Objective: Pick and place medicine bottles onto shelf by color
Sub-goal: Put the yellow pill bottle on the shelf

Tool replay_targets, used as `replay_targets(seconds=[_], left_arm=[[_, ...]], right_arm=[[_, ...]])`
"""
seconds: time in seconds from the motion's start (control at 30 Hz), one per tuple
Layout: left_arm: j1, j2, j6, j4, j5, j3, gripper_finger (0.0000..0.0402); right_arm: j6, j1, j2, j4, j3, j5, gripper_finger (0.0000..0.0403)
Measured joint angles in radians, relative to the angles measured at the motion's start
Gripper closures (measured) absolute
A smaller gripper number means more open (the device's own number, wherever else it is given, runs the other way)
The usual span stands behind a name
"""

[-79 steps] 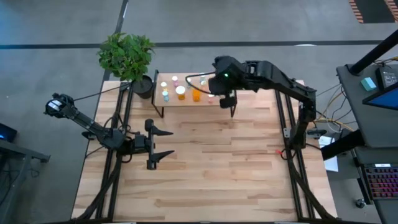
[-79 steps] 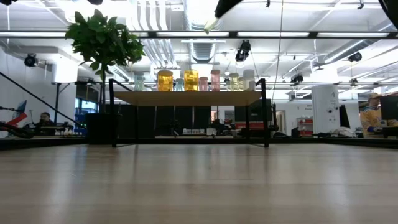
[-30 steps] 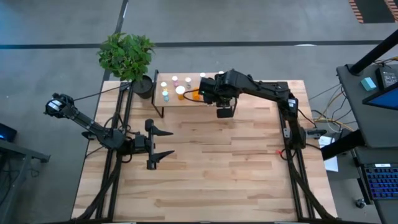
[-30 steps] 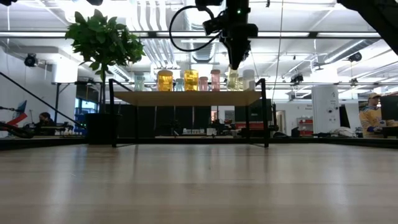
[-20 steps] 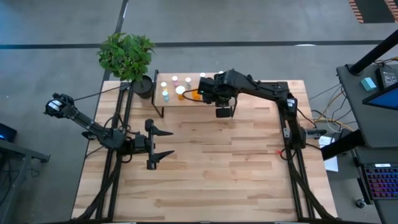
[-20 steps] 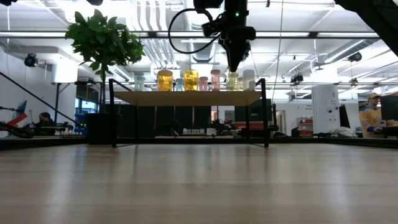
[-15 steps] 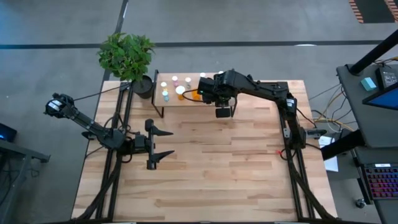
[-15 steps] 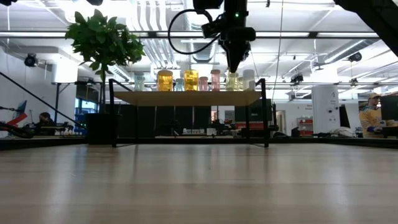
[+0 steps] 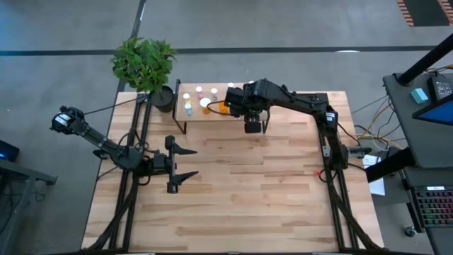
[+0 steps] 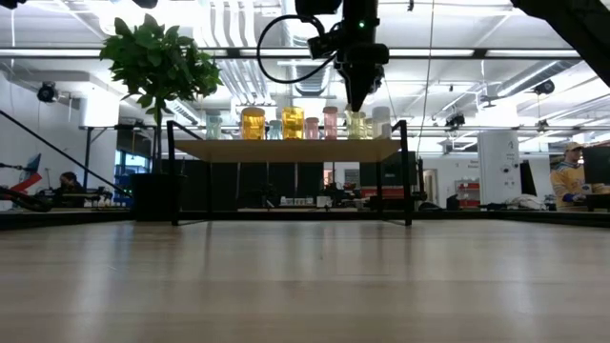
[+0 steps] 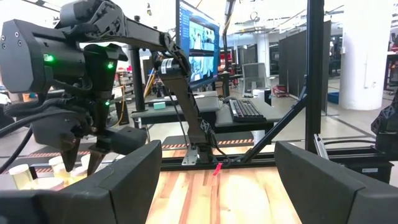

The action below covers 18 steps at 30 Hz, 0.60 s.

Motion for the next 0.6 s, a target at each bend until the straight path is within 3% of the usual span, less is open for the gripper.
replay_targets(seconds=[0.3,0.6], left_arm=[[0.000,0.000,0.000,0.000,0.000,0.000,0.0107],[0.000,0.000,0.000,0.000,0.000,0.000,0.0107]], right_arm=[[0.003,-0.015,0.000,0.019,0.000,0.071,0.0230],[0.003,-0.014,0.000,0.012,0.000,0.070,0.0229]])
